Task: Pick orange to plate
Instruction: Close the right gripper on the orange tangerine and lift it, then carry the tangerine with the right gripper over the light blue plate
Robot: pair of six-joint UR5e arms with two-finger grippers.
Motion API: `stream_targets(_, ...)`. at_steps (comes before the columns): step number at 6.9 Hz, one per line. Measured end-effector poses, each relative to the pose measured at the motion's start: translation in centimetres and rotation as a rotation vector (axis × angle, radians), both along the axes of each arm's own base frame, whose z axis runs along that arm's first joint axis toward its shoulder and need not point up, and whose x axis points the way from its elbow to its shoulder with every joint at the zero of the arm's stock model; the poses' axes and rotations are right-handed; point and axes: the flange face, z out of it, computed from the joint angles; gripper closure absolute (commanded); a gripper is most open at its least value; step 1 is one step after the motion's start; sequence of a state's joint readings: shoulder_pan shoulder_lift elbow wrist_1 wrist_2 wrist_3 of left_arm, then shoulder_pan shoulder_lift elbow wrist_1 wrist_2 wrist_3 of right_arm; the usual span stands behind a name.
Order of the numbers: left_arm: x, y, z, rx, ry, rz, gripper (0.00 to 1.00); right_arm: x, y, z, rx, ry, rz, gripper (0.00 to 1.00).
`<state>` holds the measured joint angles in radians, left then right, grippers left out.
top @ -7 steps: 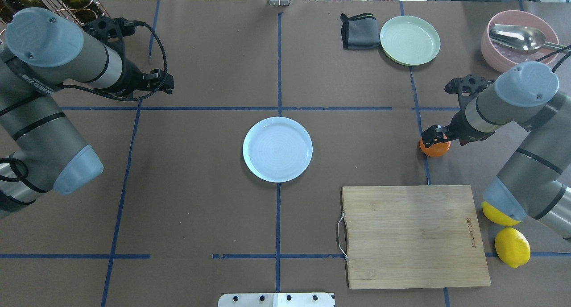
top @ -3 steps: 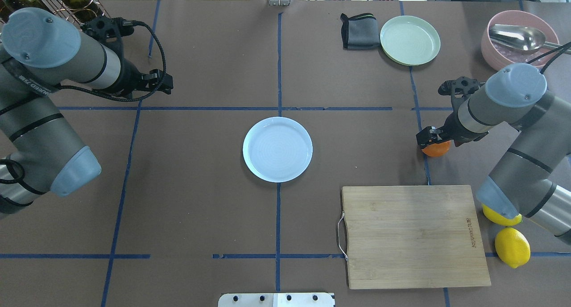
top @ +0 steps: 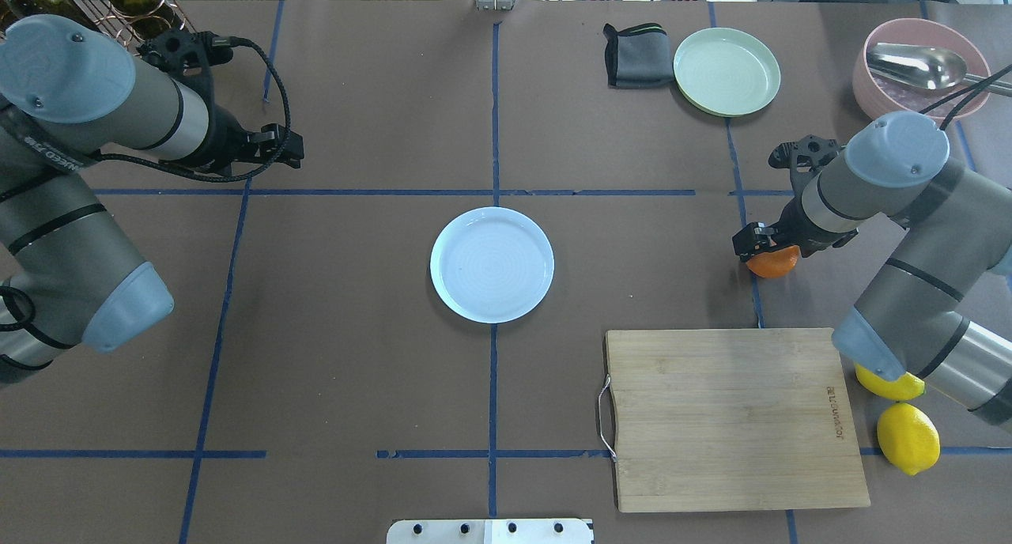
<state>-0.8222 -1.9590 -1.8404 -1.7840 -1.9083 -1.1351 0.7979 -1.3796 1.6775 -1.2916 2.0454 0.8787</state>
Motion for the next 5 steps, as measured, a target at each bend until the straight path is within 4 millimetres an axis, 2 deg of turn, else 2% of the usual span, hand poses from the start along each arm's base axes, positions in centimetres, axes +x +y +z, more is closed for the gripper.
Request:
stream_targets(1,0.0,0.0,0.1,-0.001,-0.001,0.0,0.0,0.0,0.0,0.0,0.0,0.0,0.002,1.0)
stream_targets(3,-0.2,0.1,0.6,0.003,-0.01,0.008,0.0,0.1,-0.2,-1.0,0.012,-0.015,0.003,1.0)
stream_targets(4,-1.0,-0.3,1.0,0.028,-0.026,0.023,0.0,0.2,-0.4,-2.6,0.028,-0.036,0.005,1.0)
stream_targets(5,-2.9,-0.9,2.1,0.07,-0.058,0.05,0.0,0.2,-0.6,-4.7,0.045,-0.059,0.009,1.0)
